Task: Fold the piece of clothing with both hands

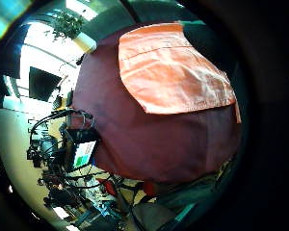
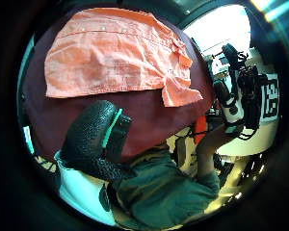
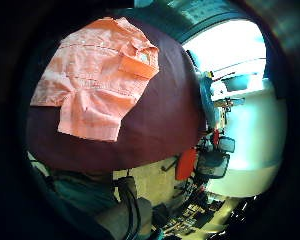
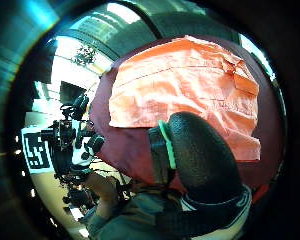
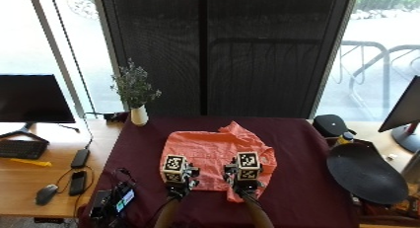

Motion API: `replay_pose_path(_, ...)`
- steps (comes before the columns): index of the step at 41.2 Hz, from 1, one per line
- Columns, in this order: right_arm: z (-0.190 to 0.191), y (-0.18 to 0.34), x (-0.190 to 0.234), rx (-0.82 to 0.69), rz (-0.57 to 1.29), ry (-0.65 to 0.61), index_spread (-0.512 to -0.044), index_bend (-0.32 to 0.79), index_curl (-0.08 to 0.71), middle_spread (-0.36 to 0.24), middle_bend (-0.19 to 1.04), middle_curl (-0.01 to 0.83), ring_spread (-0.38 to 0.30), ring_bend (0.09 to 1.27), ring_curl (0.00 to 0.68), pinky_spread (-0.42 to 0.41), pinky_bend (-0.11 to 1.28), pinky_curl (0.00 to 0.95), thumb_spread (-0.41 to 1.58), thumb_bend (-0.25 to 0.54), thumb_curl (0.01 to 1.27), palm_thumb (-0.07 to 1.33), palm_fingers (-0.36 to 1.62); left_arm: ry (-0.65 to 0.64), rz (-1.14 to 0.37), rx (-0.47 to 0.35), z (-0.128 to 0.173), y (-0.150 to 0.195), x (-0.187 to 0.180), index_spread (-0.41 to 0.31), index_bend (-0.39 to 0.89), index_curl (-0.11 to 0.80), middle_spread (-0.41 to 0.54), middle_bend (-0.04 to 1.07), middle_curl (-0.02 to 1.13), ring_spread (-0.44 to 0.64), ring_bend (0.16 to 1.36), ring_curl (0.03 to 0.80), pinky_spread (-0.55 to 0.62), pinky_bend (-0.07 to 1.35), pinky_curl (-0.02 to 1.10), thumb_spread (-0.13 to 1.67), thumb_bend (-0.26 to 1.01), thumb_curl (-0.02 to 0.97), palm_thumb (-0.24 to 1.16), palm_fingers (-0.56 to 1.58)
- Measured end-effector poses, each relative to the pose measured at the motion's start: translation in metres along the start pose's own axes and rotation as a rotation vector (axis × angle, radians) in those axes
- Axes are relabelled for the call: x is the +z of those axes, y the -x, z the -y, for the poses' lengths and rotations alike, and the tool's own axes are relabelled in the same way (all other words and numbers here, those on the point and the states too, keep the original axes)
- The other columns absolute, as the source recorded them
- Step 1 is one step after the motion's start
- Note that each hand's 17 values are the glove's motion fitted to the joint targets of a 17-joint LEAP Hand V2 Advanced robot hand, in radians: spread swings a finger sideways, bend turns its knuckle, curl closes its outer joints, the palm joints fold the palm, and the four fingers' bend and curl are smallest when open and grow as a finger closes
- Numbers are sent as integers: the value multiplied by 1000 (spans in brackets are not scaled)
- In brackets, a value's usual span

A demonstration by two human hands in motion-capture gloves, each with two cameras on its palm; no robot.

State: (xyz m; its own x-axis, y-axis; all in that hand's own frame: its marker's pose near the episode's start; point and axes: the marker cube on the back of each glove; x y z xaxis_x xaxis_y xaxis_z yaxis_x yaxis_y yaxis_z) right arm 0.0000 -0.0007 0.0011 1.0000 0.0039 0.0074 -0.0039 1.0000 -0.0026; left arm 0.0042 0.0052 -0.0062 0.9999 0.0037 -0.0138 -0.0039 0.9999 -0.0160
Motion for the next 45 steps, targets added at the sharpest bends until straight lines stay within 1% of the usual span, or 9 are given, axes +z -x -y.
replay_pose_path(1, 0, 0, 0, 0, 2, 0, -192, 153, 38, 16, 162, 33, 67, 228, 33, 136, 472, 106, 453, 167, 49, 250, 261, 2, -3, 1, 0, -1, 0, -40, 114, 29, 2, 237, 63, 67, 464, 94, 120, 354, 56, 435, 128, 55, 215, 509)
replay_pose_path(3, 1, 0, 0, 0, 8, 0, -239, 154, 67, 16, 162, 51, 86, 239, 58, 170, 506, 146, 610, 185, 67, 280, 240, 10, -9, 4, -1, -3, -2, -50, 113, 47, 3, 238, 107, 88, 496, 143, 155, 379, 95, 571, 130, 72, 231, 486)
replay_pose_path(6, 2, 1, 1, -5, 15, 8, -290, 157, 101, 19, 170, 77, 109, 247, 87, 207, 536, 188, 795, 191, 90, 297, 214, 24, 0, 8, -2, -4, -3, -61, 120, 72, 3, 239, 155, 109, 523, 189, 197, 405, 135, 727, 123, 96, 244, 455)
replay_pose_path(13, 5, 4, 3, -29, 24, 8, -346, 171, 160, 22, 171, 123, 139, 262, 123, 253, 554, 235, 1064, 186, 138, 319, 190, 25, 8, 12, -1, -5, -2, -81, 135, 122, 4, 233, 219, 137, 548, 234, 259, 432, 178, 937, 91, 143, 258, 419)
replay_pose_path(19, 2, 8, -1, -38, 38, 11, -367, 168, 194, 24, 172, 154, 152, 269, 146, 271, 565, 260, 1179, 166, 170, 327, 174, 27, 11, 2, -2, -3, -4, -87, 137, 156, 8, 231, 258, 150, 556, 254, 286, 443, 200, 1023, 59, 175, 267, 400)
replay_pose_path(27, 3, 11, 0, -55, 42, 21, -378, 169, 231, 24, 169, 184, 160, 270, 170, 280, 580, 284, 1251, 137, 204, 344, 164, 34, 19, -11, -12, -1, -18, -91, 137, 191, 9, 224, 298, 164, 569, 274, 303, 447, 223, 1078, 18, 211, 279, 383)
replay_pose_path(35, -1, 8, -3, -57, 34, 34, -382, 164, 257, 25, 167, 207, 164, 270, 190, 279, 595, 304, 1248, 108, 241, 380, 156, 43, 11, -13, -13, 1, -25, -92, 135, 218, 16, 219, 329, 169, 577, 288, 314, 448, 242, 1101, -13, 238, 290, 371)
replay_pose_path(42, -4, -4, 0, -43, 30, 56, -384, 161, 272, 25, 167, 222, 166, 271, 205, 274, 608, 318, 1224, 77, 265, 412, 148, 22, -13, 12, 3, 5, -5, -93, 134, 235, 17, 215, 350, 170, 582, 297, 315, 449, 256, 1110, -19, 254, 291, 363)
replay_pose_path(45, -2, -12, 7, -17, 19, 79, -385, 158, 275, 25, 169, 228, 166, 273, 211, 272, 613, 322, 1210, 61, 275, 423, 143, 33, -20, 21, 3, 3, -4, -93, 134, 242, 17, 214, 358, 171, 583, 300, 315, 449, 262, 1112, -20, 260, 290, 361)
